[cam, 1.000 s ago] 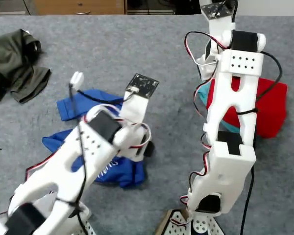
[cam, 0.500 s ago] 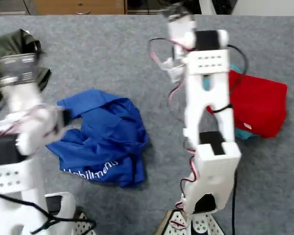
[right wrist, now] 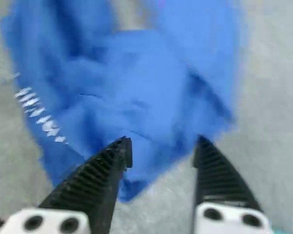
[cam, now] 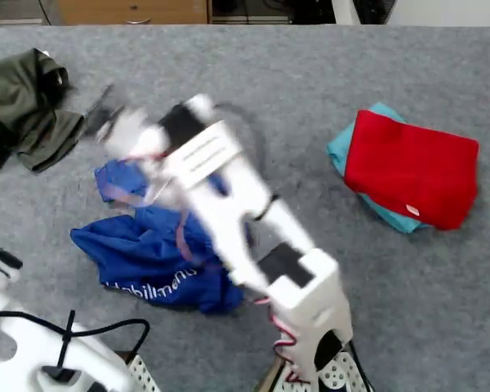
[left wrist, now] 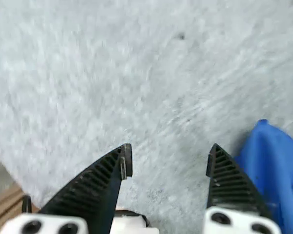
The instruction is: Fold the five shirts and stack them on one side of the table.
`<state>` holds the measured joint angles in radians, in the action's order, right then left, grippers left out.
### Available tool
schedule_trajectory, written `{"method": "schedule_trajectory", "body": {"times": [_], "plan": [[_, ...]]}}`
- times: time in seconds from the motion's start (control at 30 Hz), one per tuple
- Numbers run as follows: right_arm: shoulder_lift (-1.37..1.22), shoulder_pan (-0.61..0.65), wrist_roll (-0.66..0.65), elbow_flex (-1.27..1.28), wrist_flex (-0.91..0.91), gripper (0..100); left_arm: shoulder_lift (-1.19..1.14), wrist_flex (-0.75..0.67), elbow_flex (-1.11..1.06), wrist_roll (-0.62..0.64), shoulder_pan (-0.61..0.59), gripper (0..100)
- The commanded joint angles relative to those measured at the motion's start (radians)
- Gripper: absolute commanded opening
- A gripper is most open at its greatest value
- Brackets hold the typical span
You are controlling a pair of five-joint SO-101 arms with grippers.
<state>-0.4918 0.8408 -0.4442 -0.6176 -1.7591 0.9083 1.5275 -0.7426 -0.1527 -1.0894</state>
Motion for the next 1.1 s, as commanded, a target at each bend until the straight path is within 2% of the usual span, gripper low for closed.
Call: {"method": "schedule_trajectory", "body": {"times": [0.0,0.17,0.33,0.5,0.63,0.77,0.87,1.07], "plan": [[-0.09,0.054,-0.014,-0.004,0.052,15.1,0.015,-0.005,-0.021,-0.009,-0.035,25],[-0.275,0.018,-0.02,-0.096,0.077,15.0,0.015,-0.005,-0.021,-0.009,-0.086,25],[-0.46,-0.125,0.015,-0.306,0.061,14.1,0.015,-0.006,-0.055,-0.009,-0.109,25],[-0.578,-0.243,0.054,-0.567,-0.021,0.5,0.015,-0.011,-0.097,-0.009,-0.107,25],[-0.607,-0.323,0.054,-0.688,-0.026,0.5,0.015,-0.092,-0.13,-0.009,-0.107,25],[-0.545,-0.392,0.054,-0.664,-0.028,0.5,0.015,-0.166,-0.172,-0.009,-0.104,25],[-0.43,-0.441,0.054,-0.564,-0.029,0.5,0.005,-0.178,-0.18,-0.009,-0.052,25],[-0.041,-0.478,0.048,-0.251,-0.028,0.5,0.004,-0.173,-0.183,0.002,0.198,25]]}}
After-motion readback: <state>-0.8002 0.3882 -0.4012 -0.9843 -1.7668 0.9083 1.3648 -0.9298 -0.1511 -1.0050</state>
